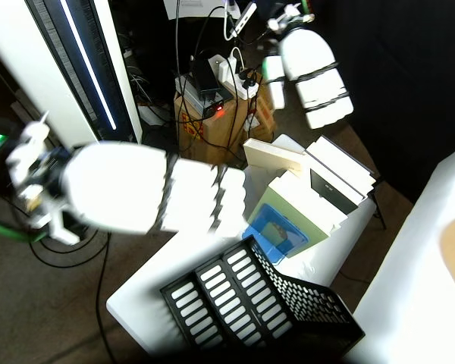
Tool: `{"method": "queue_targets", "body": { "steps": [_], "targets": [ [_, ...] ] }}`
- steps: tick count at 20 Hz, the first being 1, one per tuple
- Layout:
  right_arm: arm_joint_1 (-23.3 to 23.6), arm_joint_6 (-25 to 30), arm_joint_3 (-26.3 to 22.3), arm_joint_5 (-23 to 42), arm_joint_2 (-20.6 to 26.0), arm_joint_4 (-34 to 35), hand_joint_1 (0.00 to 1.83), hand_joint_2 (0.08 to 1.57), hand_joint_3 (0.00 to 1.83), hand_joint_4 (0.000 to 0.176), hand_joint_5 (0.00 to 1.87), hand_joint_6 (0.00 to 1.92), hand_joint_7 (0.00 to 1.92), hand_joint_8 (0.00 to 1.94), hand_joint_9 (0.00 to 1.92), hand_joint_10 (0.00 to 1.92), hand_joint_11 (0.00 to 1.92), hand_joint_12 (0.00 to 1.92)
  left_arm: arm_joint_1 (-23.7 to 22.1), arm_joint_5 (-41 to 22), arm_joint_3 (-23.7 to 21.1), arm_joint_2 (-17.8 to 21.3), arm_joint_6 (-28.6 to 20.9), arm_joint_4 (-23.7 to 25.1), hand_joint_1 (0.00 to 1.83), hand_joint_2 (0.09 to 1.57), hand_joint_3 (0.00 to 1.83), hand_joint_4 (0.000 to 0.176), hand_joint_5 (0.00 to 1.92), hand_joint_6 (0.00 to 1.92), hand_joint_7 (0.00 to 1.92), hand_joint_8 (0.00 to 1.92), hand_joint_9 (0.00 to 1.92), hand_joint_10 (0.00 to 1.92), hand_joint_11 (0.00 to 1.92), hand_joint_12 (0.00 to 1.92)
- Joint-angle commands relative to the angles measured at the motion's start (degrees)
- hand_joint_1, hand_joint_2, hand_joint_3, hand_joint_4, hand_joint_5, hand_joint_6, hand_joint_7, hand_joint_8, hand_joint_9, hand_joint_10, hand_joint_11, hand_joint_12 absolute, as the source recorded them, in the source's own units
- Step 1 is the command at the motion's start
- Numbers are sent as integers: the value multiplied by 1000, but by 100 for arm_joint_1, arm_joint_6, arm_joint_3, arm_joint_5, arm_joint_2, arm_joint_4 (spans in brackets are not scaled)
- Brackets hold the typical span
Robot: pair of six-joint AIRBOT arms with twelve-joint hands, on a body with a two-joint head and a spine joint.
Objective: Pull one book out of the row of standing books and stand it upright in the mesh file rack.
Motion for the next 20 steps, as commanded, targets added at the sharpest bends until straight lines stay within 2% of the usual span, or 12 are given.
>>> {"method": "queue_targets", "body": {
  "steps": [1,2,3,5,7,8,12,13,14,15,18,20],
  "targets": [
    [194,129,44,295,-66,-227,688,1283,0,0,0,0,0,0,0,0,0,0,-36,-569,75,58,-51,65,179,1515,1,23,14,4,0,0,0,0,16,10],
    [363,279,91,130,-164,-544,679,1265,0,0,0,0,0,0,0,0,22,11,-40,-503,135,67,-62,-13,258,1481,28,24,38,1,11,0,0,0,2,253],
    [514,444,149,-42,-280,-875,712,1208,0,0,0,0,0,0,0,0,0,0,-45,-435,183,80,-62,-83,330,1470,3,8,42,0,5,1,0,0,0,535],
    [747,698,247,-317,-484,-1427,769,1166,0,0,0,0,0,0,0,0,0,0,-53,-329,253,93,-62,-160,379,1462,0,0,48,1,13,1,1,0,0,634],
    [996,871,301,-605,-677,-1968,859,1076,0,0,0,0,0,0,0,0,0,259,-53,-278,295,93,-62,-233,366,1453,0,5,71,6,21,1,6,2,0,774],
    [1161,1114,362,-773,-816,-2418,831,1063,0,0,0,0,0,0,0,0,0,39,-52,-274,299,91,-62,-271,337,1454,1,1,78,6,15,0,8,2,0,771],
    [1612,1850,572,-1180,-1217,-3717,873,1033,0,0,0,0,0,0,0,0,0,0,-50,-144,357,71,-61,-338,330,1461,1,4,69,1,11,1,2,0,0,740],
    [1696,1922,614,-1248,-1299,-3928,872,1043,0,0,0,0,0,0,0,0,0,0,-48,-113,375,63,-61,-374,308,1464,0,17,68,2,0,0,0,0,0,534],
    [1760,1926,639,-1310,-1388,-4087,872,1043,0,0,0,0,0,0,0,0,0,0,-40,-82,394,60,-60,-406,308,1464,0,17,68,2,0,0,0,0,0,534],
    [1831,1926,666,-1393,-1493,-4278,809,1060,3,0,0,0,0,0,0,0,0,0,-24,-54,411,58,-60,-437,312,1472,2,16,63,10,0,0,0,0,0,376],
    [1920,1941,731,-1595,-1731,-4724,752,1067,5,0,0,0,0,0,0,0,0,0,10,8,436,69,-60,-458,341,1467,0,9,73,3,9,1,0,0,0,464],
    [1960,1950,813,-1772,-1947,-5048,826,1058,0,0,0,0,0,0,0,0,0,0,35,42,446,74,-59,-471,299,1472,1,15,60,2,5,0,0,0,0,385]
  ]
}}
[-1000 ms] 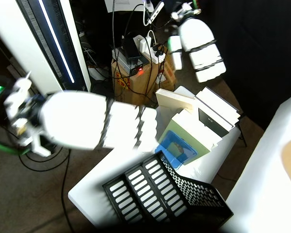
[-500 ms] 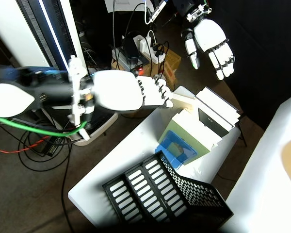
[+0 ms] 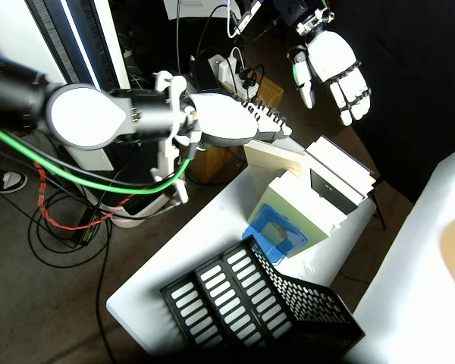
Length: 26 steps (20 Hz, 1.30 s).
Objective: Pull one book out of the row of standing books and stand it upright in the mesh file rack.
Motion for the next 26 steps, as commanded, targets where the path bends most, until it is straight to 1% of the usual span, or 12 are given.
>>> {"method": "queue_targets", "body": {
  "steps": [1,5,9,13,16,19,20,21,22,24,25,26],
  "targets": [
    [85,-9,20,271,-11,84,832,1050,0,0,0,0,0,0,0,0,0,0,21,-640,57,53,13,50,329,1470,0,14,70,5,10,1,0,0,0,382],
    [128,-9,177,-29,-338,-396,867,993,0,0,0,0,0,0,0,0,0,0,97,-662,52,80,13,-15,369,1477,1,0,81,1,16,0,0,0,0,636],
    [128,-11,402,-153,-660,-524,908,1012,0,0,0,0,0,0,0,0,0,0,121,-690,45,89,12,-34,401,1470,0,23,83,0,7,0,0,0,0,719],
    [128,-248,518,-292,-920,-554,917,997,0,0,0,0,0,0,0,0,0,0,134,-705,46,88,12,-35,388,1467,1,24,89,1,17,1,0,0,0,693],
    [128,-460,667,-481,-1180,-558,940,965,0,0,0,0,0,0,0,0,0,0,189,-773,26,114,12,-90,285,1508,4,15,80,1,0,0,0,0,0,224],
    [127,-515,787,-642,-1411,-686,854,951,0,0,0,0,0,0,0,0,0,0,293,-905,-41,175,12,-150,391,1511,0,9,94,2,3,0,0,0,0,434],
    [127,-516,810,-695,-1489,-794,910,905,13,0,176,37,208,30,250,3,0,610,325,-950,-61,193,12,-176,318,1523,5,14,81,4,0,0,0,0,0,458],
    [126,-522,830,-778,-1578,-912,867,1011,53,0,242,45,293,32,330,14,0,843,351,-1001,-81,203,12,-212,263,1535,8,19,73,2,0,0,0,0,0,457],
    [126,-578,856,-842,-1621,-945,1054,1059,47,0,422,83,457,60,472,64,0,1104,365,-1045,-96,207,12,-246,256,1548,13,20,72,1,0,0,0,0,0,455],
    [124,-662,940,-942,-1719,-945,1162,1145,23,0,353,15,360,12,298,21,0,411,411,-1134,-125,209,11,-297,346,1570,46,20,78,3,0,0,0,0,0,443],
    [116,-689,981,-972,-1769,-945,1201,1162,13,0,396,19,399,12,333,33,0,537,425,-1160,-136,210,11,-303,374,1571,64,24,76,1,0,0,0,0,0,445],
    [109,-720,999,-1000,-1795,-945,1201,1181,10,0,384,8,359,7,276,8,0,423,434,-1181,-144,211,11,-309,455,1571,56,26,70,2,0,0,0,0,0,456]
  ]
}}
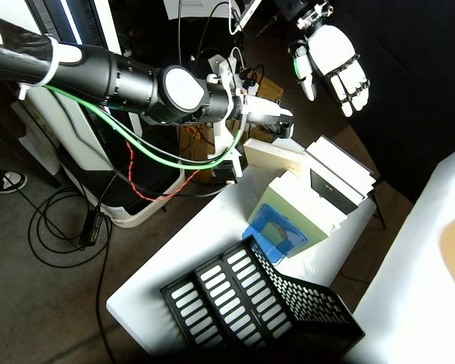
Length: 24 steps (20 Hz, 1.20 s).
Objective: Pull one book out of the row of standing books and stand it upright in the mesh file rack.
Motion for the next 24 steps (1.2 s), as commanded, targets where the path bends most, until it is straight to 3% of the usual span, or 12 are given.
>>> {"method": "queue_targets", "body": {
  "steps": [1,7,13,14,15,16,17,18,20,21,22,24],
  "targets": [
    [42,-97,8,184,-17,45,1333,1175,4,0,338,1,276,1,186,1,0,279,-15,-711,2,56,15,48,511,1571,45,17,77,3,0,0,0,0,0,507],
    [-4,-306,94,34,-137,44,978,1218,13,0,188,12,87,6,21,2,1,1,-5,-748,-5,52,13,46,597,1571,54,19,70,1,0,0,0,0,0,332],
    [-70,-392,254,-79,-273,44,1124,1161,0,0,70,3,12,4,0,0,0,0,0,-784,1,43,13,43,669,1571,22,24,81,2,0,0,0,0,0,300],
    [-90,-392,320,-115,-321,42,1023,1252,32,11,40,2,2,0,0,0,0,0,0,-790,5,40,12,52,642,1571,31,35,78,1,0,0,0,0,0,350],
    [-111,-394,386,-149,-378,30,1161,1236,18,75,211,39,84,4,0,0,0,0,0,-790,7,36,10,60,637,1571,31,30,83,3,0,0,0,0,0,361],
    [-125,-395,434,-181,-412,-3,973,1312,4,0,320,7,215,45,145,0,0,333,0,-789,13,28,9,68,644,1571,24,32,86,3,0,0,0,0,0,308],
    [-148,-395,511,-247,-466,-66,1172,1449,45,0,218,2,130,11,28,0,0,66,-1,-786,31,7,-4,87,623,1571,26,33,81,3,0,0,0,0,0,133],
    [-163,-395,578,-280,-509,-70,1699,1547,544,0,43,0,25,1,5,0,0,12,-2,-781,41,-5,-14,102,627,1571,31,26,84,4,0,0,0,0,0,26],
    [-185,-395,682,-336,-581,-97,1826,1570,611,0,87,31,46,14,0,0,0,0,-3,-776,56,-26,-26,121,630,1571,33,17,94,8,0,0,0,0,0,0],
    [-195,-395,734,-368,-623,-137,1345,1113,429,0,129,41,22,3,0,0,0,0,-4,-771,65,-35,-34,126,645,1571,28,19,91,5,0,0,0,0,0,0],
    [-201,-395,782,-401,-660,-162,1237,994,447,23,151,13,16,0,0,0,0,0,-5,-765,74,-43,-45,133,646,1571,25,16,90,4,0,0,0,0,4,2],
    [-206,-395,828,-457,-698,-188,1210,963,453,31,157,6,15,0,0,0,0,0,-6,-769,81,-53,-57,147,605,1571,24,18,99,2,0,0,0,0,5,149]
  ]
}}
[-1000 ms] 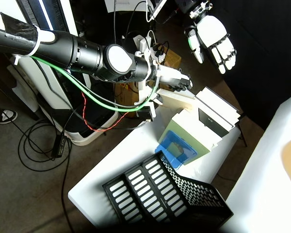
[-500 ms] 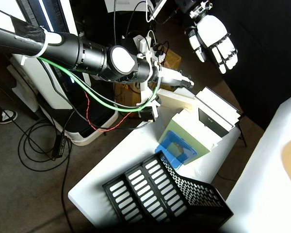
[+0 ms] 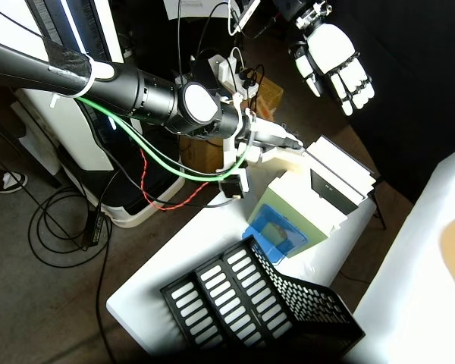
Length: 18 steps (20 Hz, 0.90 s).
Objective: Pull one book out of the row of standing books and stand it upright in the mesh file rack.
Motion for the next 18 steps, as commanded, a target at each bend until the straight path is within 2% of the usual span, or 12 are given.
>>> {"method": "queue_targets", "body": {
  "steps": [1,2,4,7,9,10,11,12,16,17,18],
  "targets": [
    [6,-51,7,83,26,-44,1209,961,454,31,158,6,15,0,0,0,0,0,-11,-663,38,3,-3,55,585,1571,30,24,98,1,0,0,0,0,0,244],
    [3,-51,8,83,26,-44,1209,961,456,31,158,6,15,0,0,0,0,0,-11,-663,43,2,-9,55,565,1571,28,36,92,1,0,0,0,0,0,299],
    [-19,-51,29,36,25,-44,1209,959,458,31,158,5,15,0,0,0,0,0,-21,-665,51,-8,-19,64,586,1568,18,41,91,1,0,0,0,0,0,324],
    [-51,-51,83,-11,-2,-45,1209,957,462,31,158,5,15,0,0,0,0,0,-26,-664,58,-13,-22,76,552,1571,26,38,81,7,0,0,0,0,0,83],
    [-84,-53,161,-52,-48,-60,1209,956,465,31,158,5,15,0,0,0,0,0,-34,-660,69,-23,-32,87,595,1563,13,34,88,5,0,0,0,0,0,238],
    [-96,-53,204,-78,-77,-100,1209,956,466,31,158,5,15,0,0,0,0,0,-43,-653,81,-36,-37,96,577,1569,9,42,84,3,0,0,0,0,0,238],
    [-96,-53,228,-99,-95,-155,1209,955,467,31,158,5,15,0,0,0,0,0,-50,-645,90,-43,-38,103,552,1571,8,43,77,3,0,0,0,0,0,248],
    [-96,-53,264,-127,-124,-206,1209,954,468,31,158,4,15,0,0,0,0,0,-52,-641,94,-43,-40,106,524,1571,6,35,76,3,0,0,0,0,0,269],
    [-96,-53,279,-143,-131,-218,1209,952,473,31,159,4,15,0,0,0,0,0,-52,-643,100,-51,-49,110,490,1560,0,32,89,3,13,2,0,0,0,386],
    [-96,-53,264,-140,-131,-219,1209,952,474,31,159,4,15,0,0,0,0,0,-52,-643,106,-58,-49,108,470,1562,1,41,86,1,6,2,0,0,0,328],
    [-96,-53,256,-139,-131,-219,1209,951,475,31,159,4,15,0,0,0,0,0,-52,-643,109,-63,-49,108,497,1556,0,37,96,3,6,1,0,0,0,242]
  ]
}}
